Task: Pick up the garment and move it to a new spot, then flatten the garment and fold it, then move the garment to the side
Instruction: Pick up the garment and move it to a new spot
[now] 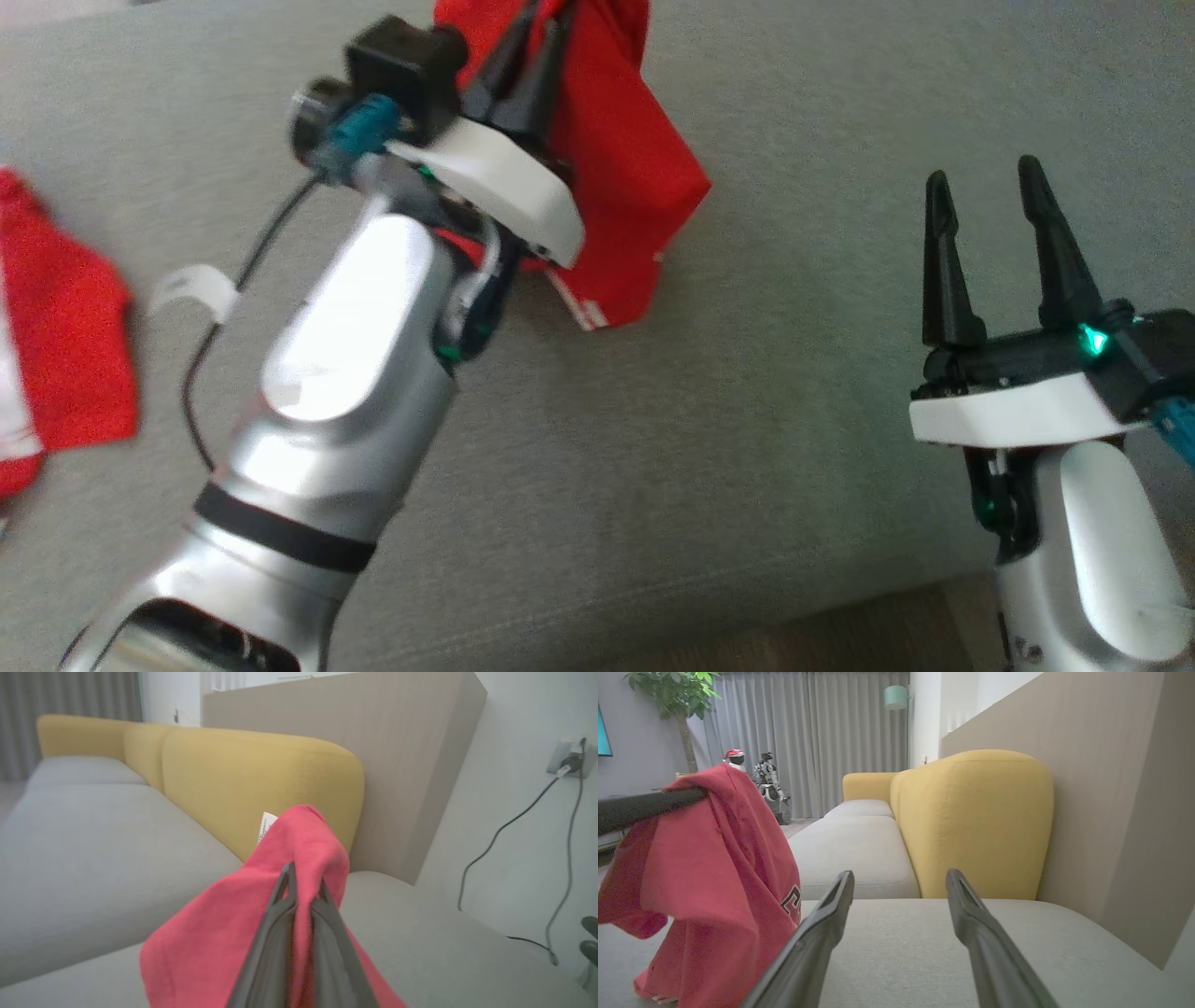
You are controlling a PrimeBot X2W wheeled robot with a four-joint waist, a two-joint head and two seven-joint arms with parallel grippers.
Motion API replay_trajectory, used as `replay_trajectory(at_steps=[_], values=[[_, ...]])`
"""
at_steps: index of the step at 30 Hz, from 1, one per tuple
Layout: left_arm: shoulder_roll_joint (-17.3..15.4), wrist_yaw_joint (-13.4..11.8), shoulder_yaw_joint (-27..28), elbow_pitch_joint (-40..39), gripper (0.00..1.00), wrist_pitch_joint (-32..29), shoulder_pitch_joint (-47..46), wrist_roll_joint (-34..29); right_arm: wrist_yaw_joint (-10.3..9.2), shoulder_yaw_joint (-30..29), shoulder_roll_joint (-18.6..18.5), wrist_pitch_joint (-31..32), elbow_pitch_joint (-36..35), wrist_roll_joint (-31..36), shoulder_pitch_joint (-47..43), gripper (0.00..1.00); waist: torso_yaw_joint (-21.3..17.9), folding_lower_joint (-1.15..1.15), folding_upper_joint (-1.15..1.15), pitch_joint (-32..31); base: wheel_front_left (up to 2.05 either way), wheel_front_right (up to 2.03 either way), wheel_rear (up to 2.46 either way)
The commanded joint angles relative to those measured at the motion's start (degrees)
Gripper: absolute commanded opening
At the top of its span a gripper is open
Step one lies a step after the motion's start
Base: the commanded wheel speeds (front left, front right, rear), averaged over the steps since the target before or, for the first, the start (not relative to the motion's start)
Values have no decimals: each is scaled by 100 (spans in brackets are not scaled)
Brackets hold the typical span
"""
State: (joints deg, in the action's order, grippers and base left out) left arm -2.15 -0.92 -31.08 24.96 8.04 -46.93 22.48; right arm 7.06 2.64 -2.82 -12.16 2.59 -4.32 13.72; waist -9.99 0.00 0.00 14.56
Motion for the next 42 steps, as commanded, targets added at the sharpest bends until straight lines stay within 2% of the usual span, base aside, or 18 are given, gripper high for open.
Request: replay_trajectory(at_steps=[1,5,7,8,9,10,13,16,22,28,34,42], values=[[-77,-112,-65,-122,0,122,-332,224,43,124,-6,-63,-223,-77,223,100,-456,0,0,280,0,0,0],[-75,-459,-916,4,0,385,-501,914,43,40,-6,-134,-184,-207,285,100,-758,0,0,404,0,0,0],[-75,-549,-1385,18,0,461,-571,1223,43,-11,-6,-165,-138,-249,299,100,-834,0,0,425,0,0,0],[-74,-566,-1619,7,15,493,-599,1374,43,-20,-6,-179,-116,-264,301,100,-852,0,0,427,0,0,0],[-74,-593,-1842,11,97,518,-624,1503,43,-22,-6,-191,-95,-271,302,100,-861,0,0,427,0,0,0],[-74,-644,-2033,28,100,540,-653,1603,43,-27,-6,-201,-74,-274,302,100,-859,0,0,424,0,0,0],[-74,-792,-2360,103,100,618,-767,1838,43,-69,-6,-225,-32,-273,295,100,-756,0,0,386,0,0,0],[-74,-920,-2348,205,100,676,-874,1955,43,-118,-6,-241,-1,-230,284,100,-518,0,0,282,0,0,0],[-150,-1023,-1501,13,100,694,-718,1556,43,-170,-6,-232,46,-14,184,100,161,0,0,-59,0,0,0],[-597,-895,-667,-338,100,695,234,1111,43,-229,-6,-70,122,265,-71,100,907,0,0,-470,0,0,0],[-889,-708,-88,-836,100,695,1642,803,43,-195,-6,70,197,356,-477,100,1367,0,0,-844,0,0,0],[-546,-529,613,-1397,100,696,3193,418,43,-158,-6,103,335,240,-885,100,1553,0,0,-1176,0,0,0]])
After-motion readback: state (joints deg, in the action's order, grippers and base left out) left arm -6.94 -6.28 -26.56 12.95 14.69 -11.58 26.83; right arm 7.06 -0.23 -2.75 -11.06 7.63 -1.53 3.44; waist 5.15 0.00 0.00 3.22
